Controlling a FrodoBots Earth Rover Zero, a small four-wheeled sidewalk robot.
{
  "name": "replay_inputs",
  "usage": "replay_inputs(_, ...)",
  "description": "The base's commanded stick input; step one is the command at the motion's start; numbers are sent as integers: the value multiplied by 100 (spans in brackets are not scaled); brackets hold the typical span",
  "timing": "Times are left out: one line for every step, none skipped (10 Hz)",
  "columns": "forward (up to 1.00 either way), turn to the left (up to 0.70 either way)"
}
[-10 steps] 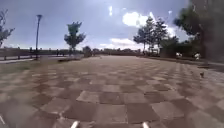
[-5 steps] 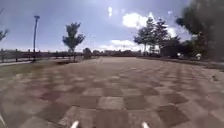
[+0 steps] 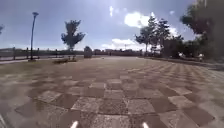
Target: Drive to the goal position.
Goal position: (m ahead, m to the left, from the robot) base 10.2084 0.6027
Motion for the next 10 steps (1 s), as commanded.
replay_inputs(100,0)
replay_inputs(100,0)
replay_inputs(100,0)
replay_inputs(100,0)
replay_inputs(100,0)
replay_inputs(100,0)
replay_inputs(100,0)
replay_inputs(100,0)
replay_inputs(100,0)
replay_inputs(100,0)
